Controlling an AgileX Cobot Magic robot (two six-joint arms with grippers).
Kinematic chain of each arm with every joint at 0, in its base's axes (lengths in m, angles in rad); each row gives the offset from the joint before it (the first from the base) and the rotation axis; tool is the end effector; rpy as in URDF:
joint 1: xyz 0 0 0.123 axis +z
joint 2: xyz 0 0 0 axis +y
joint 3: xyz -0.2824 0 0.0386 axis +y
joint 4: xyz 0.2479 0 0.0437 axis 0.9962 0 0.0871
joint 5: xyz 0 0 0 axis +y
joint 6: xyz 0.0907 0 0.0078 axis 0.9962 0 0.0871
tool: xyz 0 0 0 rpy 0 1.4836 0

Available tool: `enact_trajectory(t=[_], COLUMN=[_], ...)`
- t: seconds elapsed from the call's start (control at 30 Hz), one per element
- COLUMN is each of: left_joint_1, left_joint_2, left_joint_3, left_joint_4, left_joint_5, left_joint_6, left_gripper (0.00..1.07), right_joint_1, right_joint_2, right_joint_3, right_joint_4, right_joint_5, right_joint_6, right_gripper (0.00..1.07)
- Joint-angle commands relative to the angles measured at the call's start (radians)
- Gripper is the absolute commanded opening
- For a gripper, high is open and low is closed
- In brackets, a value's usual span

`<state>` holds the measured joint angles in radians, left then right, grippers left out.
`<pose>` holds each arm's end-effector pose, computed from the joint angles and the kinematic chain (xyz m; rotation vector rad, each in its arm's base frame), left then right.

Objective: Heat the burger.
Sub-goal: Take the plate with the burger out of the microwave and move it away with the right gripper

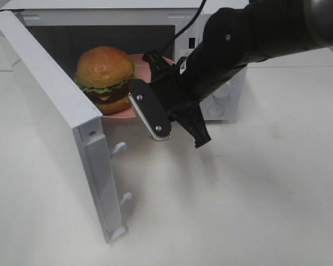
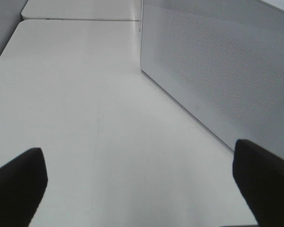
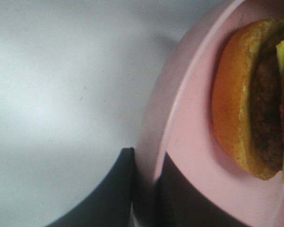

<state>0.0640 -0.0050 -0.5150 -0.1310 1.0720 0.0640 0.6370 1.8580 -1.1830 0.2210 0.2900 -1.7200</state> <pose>-0.0076 -0.0110 0.2809 0.0085 2.0295 -0.0758 0.3151 0.2403 0.1925 -2.1780 1.1530 -0.3092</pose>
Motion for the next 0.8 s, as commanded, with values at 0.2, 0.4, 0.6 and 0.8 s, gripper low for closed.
enact_trajectory(t=[0.2,0.4,0.6,0.8], left_joint_1=[0.002,0.002,0.002,0.002], left_joint_2=[-0.005,-0.005,-0.005,-0.005], left_joint_3=[-0.001,-0.001,-0.001,-0.001], left_joint_4=[-0.005,-0.005,-0.005,-0.005], left_joint_5=[0.002,0.002,0.002,0.002], left_joint_6=[-0.005,-0.005,-0.005,-0.005], left_gripper=[1.0,1.0,1.0,1.0], right_joint_1=[-0.005,-0.005,-0.005,-0.005], right_joint_2=[-0.11,-0.184,-0.227,-0.305], right_joint_3=[0.121,0.218,0.265,0.342], right_joint_4=[0.011,0.011,0.011,0.011], right_joint_5=[-0.097,-0.118,-0.121,-0.124], right_joint_6=[0.008,0.008,0.008,0.008], right_gripper=[0.0,0.0,0.0,0.0])
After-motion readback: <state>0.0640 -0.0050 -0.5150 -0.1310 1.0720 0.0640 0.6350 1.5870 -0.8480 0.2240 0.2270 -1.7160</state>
